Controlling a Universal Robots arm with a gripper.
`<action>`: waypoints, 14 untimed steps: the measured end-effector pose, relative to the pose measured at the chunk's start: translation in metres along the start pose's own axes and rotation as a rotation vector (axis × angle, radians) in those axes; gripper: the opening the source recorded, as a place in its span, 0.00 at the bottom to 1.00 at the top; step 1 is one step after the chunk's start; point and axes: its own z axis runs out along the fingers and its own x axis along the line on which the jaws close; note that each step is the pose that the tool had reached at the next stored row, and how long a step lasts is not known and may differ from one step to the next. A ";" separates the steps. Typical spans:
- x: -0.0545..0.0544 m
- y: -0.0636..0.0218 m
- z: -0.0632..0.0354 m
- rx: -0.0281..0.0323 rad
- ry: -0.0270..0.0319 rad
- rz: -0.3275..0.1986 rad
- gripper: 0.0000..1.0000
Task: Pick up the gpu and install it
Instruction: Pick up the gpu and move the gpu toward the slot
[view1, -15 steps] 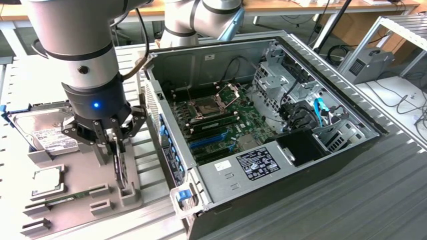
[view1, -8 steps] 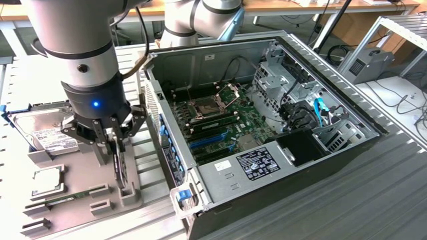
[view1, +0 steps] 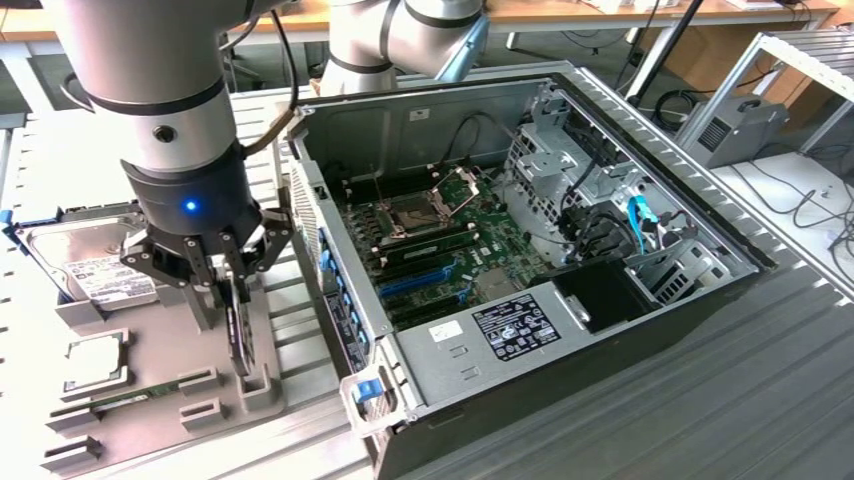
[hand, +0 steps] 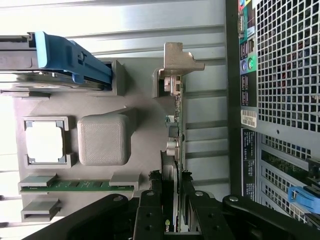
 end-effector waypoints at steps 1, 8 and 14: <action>0.000 0.0000 -0.0003 0.0000 0.0000 0.000 0.26; 0.000 -0.0001 -0.0017 -0.0001 -0.0001 0.000 0.26; 0.000 -0.0001 -0.0031 0.0000 -0.0001 0.000 0.26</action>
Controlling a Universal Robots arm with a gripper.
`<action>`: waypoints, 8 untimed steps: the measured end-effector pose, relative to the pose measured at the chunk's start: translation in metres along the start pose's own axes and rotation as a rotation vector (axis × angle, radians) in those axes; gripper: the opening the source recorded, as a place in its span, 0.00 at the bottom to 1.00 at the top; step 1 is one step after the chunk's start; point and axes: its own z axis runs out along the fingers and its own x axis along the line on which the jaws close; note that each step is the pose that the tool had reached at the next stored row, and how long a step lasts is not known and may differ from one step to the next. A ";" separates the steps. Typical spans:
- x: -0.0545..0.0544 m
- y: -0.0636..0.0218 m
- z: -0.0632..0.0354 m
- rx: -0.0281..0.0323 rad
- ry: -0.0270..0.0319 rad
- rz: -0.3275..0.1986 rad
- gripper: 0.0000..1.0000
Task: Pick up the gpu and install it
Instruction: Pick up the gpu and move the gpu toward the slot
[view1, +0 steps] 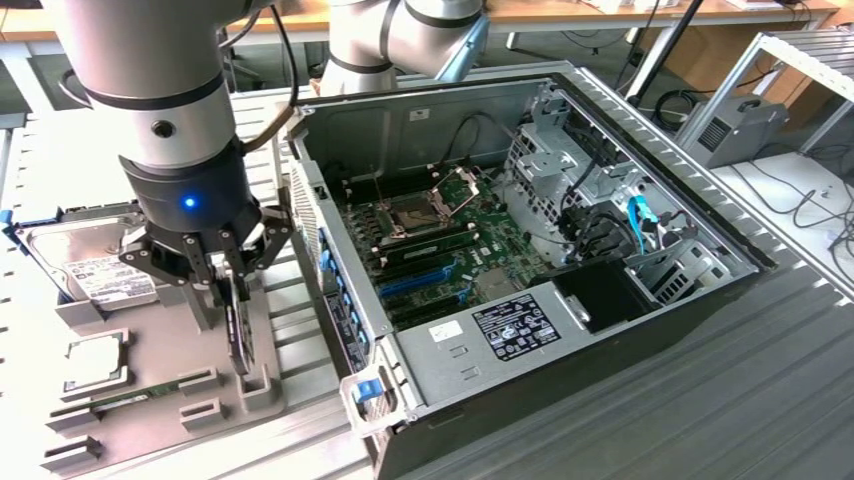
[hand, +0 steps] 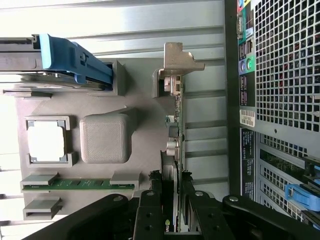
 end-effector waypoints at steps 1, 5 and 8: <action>0.000 0.0000 -0.0003 0.0000 0.0000 0.000 0.26; 0.000 -0.0001 -0.0010 0.0000 0.0000 0.000 0.26; 0.000 -0.0001 -0.0018 0.0000 0.0000 0.000 0.26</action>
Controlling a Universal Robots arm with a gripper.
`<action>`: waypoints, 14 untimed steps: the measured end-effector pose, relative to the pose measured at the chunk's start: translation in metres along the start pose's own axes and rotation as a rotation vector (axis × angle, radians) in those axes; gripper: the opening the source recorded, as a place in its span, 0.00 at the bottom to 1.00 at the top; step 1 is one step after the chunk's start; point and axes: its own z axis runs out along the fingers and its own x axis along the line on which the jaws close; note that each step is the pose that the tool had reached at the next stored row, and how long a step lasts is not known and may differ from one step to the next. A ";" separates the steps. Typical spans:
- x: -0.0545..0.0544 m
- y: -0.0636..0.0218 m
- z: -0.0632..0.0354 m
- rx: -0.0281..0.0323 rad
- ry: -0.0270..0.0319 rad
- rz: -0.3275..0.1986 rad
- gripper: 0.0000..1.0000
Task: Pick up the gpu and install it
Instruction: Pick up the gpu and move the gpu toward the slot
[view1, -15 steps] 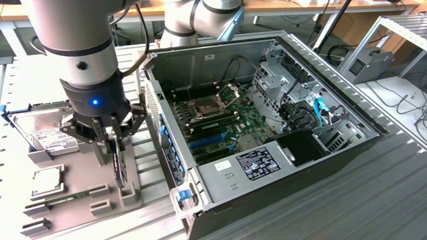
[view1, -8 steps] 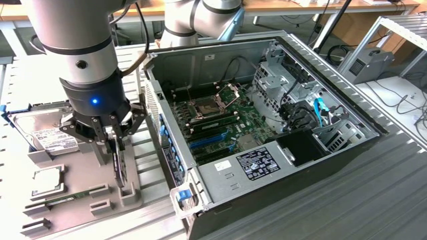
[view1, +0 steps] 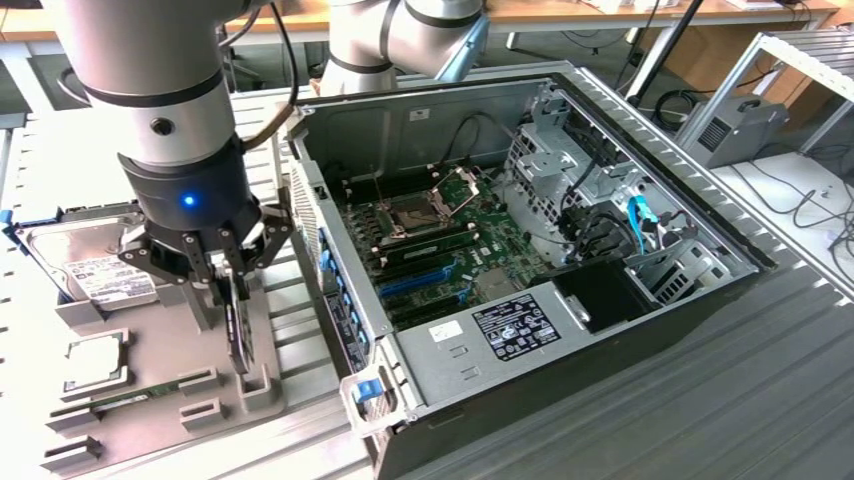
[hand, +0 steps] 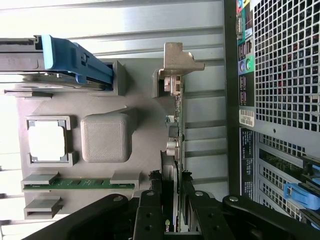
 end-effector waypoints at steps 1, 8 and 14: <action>0.000 0.0000 -0.0003 0.0001 0.0001 0.000 0.26; 0.000 -0.0001 -0.0021 0.0001 0.0000 0.000 0.26; 0.000 -0.0002 -0.0035 0.0000 0.0000 0.000 0.26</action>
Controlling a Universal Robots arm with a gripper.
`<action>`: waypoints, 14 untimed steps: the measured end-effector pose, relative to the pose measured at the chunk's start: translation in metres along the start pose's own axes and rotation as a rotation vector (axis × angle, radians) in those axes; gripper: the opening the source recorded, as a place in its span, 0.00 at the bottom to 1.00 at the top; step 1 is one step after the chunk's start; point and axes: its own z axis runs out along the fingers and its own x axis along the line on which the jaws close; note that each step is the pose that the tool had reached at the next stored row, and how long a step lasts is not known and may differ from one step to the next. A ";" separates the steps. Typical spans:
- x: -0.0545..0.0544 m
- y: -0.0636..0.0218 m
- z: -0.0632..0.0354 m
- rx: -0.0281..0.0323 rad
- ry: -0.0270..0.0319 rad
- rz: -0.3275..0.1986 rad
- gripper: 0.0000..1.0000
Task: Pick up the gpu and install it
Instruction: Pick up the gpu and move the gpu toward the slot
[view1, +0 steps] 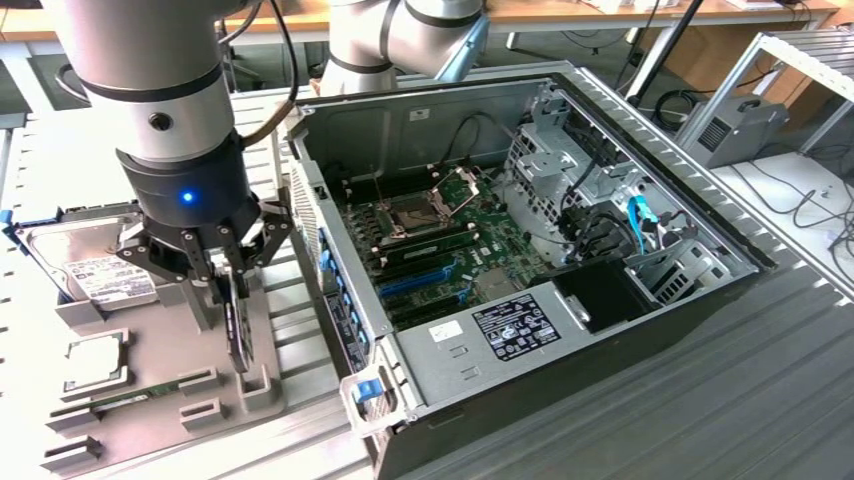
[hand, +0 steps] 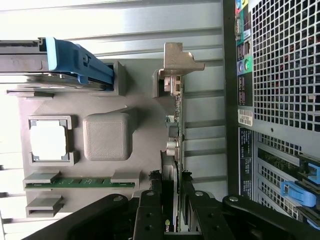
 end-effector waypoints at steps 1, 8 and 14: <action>0.000 0.0000 -0.0005 0.0001 0.0001 0.000 0.26; 0.000 -0.0002 -0.0027 0.0000 0.0000 0.000 0.26; 0.000 -0.0002 -0.0045 0.0000 0.0000 0.000 0.26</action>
